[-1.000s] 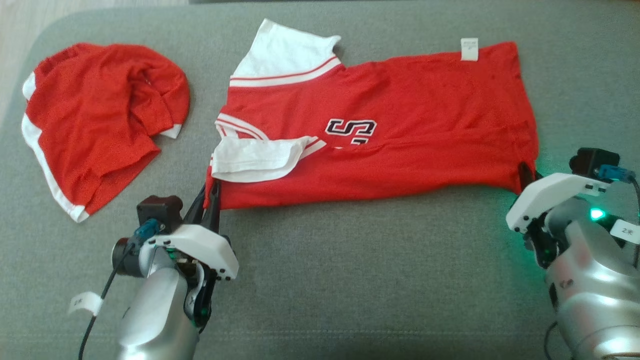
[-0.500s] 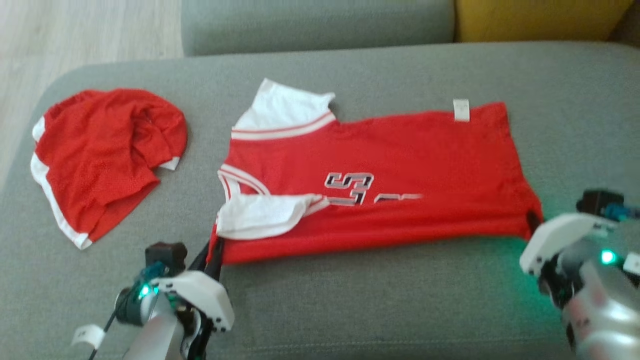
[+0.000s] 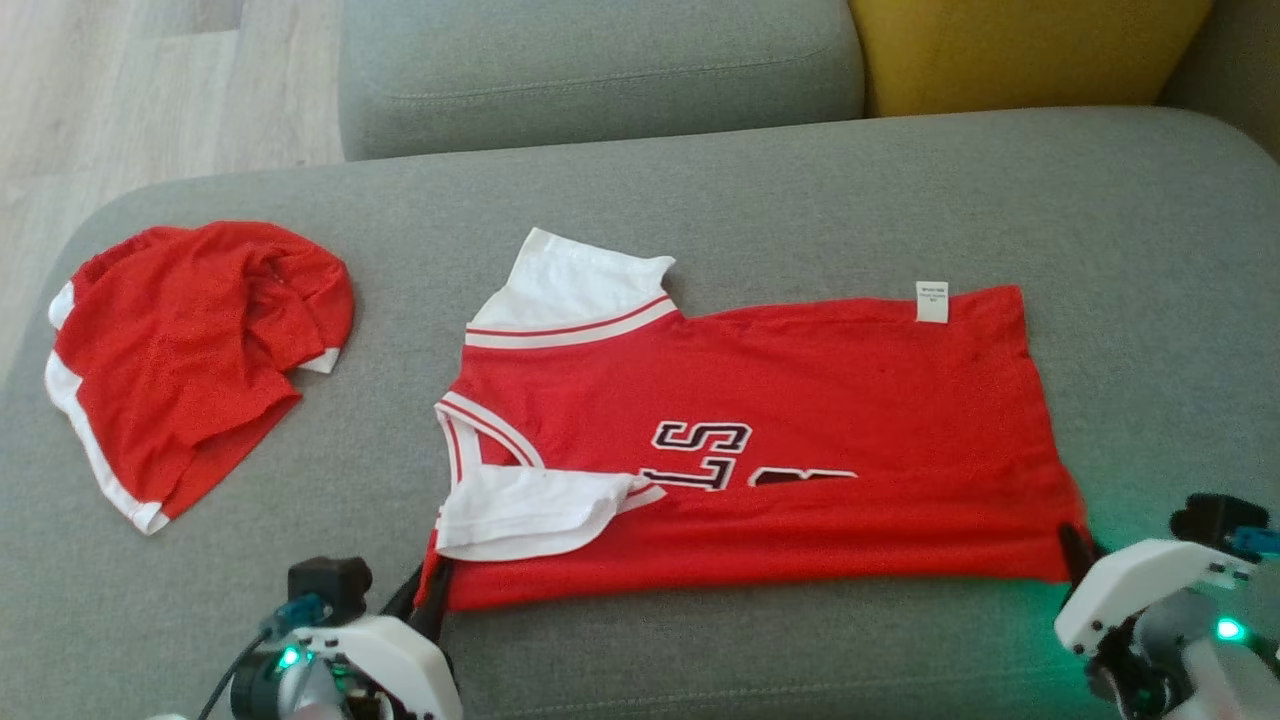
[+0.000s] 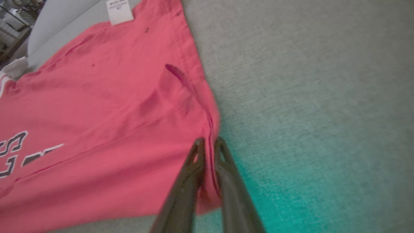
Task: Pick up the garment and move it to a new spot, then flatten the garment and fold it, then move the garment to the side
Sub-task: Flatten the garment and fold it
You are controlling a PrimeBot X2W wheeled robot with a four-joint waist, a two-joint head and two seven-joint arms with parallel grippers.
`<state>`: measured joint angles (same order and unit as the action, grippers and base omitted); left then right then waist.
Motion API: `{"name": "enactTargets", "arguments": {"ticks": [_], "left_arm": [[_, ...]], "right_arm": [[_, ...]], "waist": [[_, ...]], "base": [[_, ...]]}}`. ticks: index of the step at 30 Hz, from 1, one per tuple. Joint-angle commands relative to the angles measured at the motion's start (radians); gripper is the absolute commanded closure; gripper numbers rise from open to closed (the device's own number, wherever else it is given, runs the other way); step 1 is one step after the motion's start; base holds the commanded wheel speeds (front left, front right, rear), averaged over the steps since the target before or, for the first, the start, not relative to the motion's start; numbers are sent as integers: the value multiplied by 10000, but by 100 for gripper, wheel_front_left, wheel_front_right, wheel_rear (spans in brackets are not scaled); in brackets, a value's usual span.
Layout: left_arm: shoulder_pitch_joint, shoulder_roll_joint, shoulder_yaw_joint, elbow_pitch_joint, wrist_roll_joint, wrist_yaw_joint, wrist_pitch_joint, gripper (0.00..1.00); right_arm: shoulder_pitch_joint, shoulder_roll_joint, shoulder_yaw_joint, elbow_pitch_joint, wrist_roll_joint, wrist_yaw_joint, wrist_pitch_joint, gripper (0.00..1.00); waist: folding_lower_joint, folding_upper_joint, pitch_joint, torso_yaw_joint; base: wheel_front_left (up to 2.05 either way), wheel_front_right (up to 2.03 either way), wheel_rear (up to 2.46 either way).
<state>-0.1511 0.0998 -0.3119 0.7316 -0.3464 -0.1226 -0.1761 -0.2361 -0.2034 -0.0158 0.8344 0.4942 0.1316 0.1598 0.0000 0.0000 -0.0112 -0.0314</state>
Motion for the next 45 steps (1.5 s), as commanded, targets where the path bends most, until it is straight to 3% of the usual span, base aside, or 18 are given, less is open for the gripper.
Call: {"name": "enactTargets", "arguments": {"ticks": [1,2,3,14,21,28,32,38,45], "left_arm": [[-286,273,387,-394,-112,88,-50,60],[-271,254,411,-464,-139,142,-79,8],[-260,229,431,-534,-163,202,-111,0],[-228,-133,1302,-1866,-642,855,-825,0],[-725,-168,1334,-2640,-122,720,-853,0],[-2690,513,981,-1951,434,570,88,0],[-4417,1135,678,-1357,590,234,1354,0],[-6911,2165,105,-268,222,-60,3254,0],[-8689,3269,-1737,182,-1026,-77,4823,0]], "right_arm": [[-64,-246,-1,-565,-36,-9,-154,0],[7,-209,-60,-775,-78,-9,-217,0],[64,-152,-138,-982,-102,-9,-291,0],[819,430,-2,-3581,-469,-9,-1839,0],[553,575,237,-4384,-986,-9,-2509,0],[-347,683,706,-4698,-1535,-9,-2524,0],[-1153,776,1070,-4772,-1732,-9,-2479,0],[-2435,785,1779,-4744,-1933,-9,-2448,0],[-3556,945,2158,-4433,-1841,-9,-2601,0]], "waist": [[0,0,20,-48],[0,0,26,-66],[0,0,35,-83],[0,0,355,-209],[0,0,1017,-478],[0,0,2094,-966],[0,0,2812,-1398],[0,0,3844,-2024],[0,0,4417,-2602]], "base": [[0,0,0],[0,0,0],[0,0,0],[0,0,0],[0,0,0],[0,0,0],[0,0,0],[0,0,0],[0,0,0]]}}
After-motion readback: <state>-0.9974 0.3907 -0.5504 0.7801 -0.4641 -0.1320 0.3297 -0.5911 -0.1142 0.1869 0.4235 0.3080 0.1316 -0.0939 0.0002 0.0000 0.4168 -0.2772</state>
